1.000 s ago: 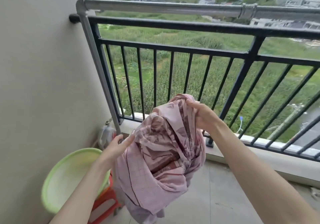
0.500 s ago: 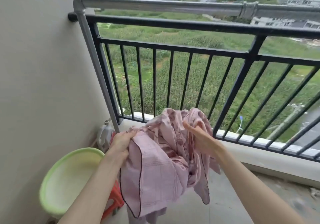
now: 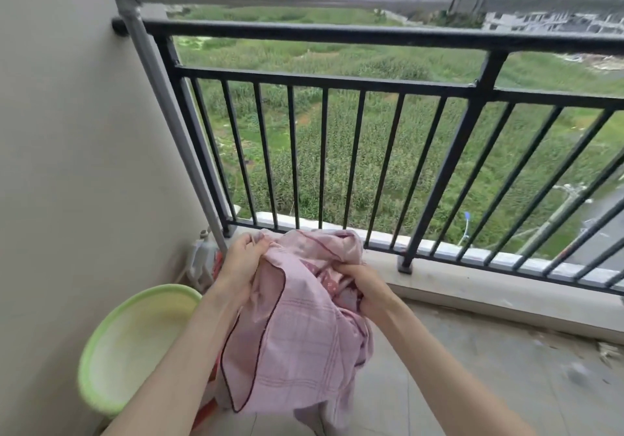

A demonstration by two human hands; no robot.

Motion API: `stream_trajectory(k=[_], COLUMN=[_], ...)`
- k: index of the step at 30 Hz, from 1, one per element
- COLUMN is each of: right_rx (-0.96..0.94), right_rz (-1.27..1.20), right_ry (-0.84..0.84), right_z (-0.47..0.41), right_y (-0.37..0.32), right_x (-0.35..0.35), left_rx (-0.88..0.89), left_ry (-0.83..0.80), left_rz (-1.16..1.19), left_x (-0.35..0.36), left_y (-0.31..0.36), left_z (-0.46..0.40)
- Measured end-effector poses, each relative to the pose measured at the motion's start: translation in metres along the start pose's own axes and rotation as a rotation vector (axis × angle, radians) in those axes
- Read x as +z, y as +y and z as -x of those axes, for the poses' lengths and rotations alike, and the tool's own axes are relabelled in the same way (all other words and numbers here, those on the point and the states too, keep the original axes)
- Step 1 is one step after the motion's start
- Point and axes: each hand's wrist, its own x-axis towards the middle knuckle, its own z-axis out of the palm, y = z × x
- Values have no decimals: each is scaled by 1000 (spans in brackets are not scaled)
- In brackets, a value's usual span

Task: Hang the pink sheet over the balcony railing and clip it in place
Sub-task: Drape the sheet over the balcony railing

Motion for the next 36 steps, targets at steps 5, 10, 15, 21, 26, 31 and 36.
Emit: stream_trajectory(k=[5,10,15,21,26,31,36], right_rx=[12,-38,-110,-127,-137,-277,-254], right_rz=[19,105,80,64,-24,-91,28], right_ry=[-44,-230,-468,-397,-485,-562,-622], right_z=[-2,4,8,14,26,41,42], right_y=[-43,-72,-105,-105,-118,-152,-157], right_x=[0,17,22,34,31,25,33], left_rx=[114,110,141,-327,-176,186,129], left_ry=[108,120,-105,-458,-577,-575,-731], left_rz=[-365,-236,457,263,237,314,105], left_x=[-34,-36,-38,-15,1,12,23], left_y=[5,32,88,38,82,102,89], left_z=[-14,-18,-23,6,2,-6,-1])
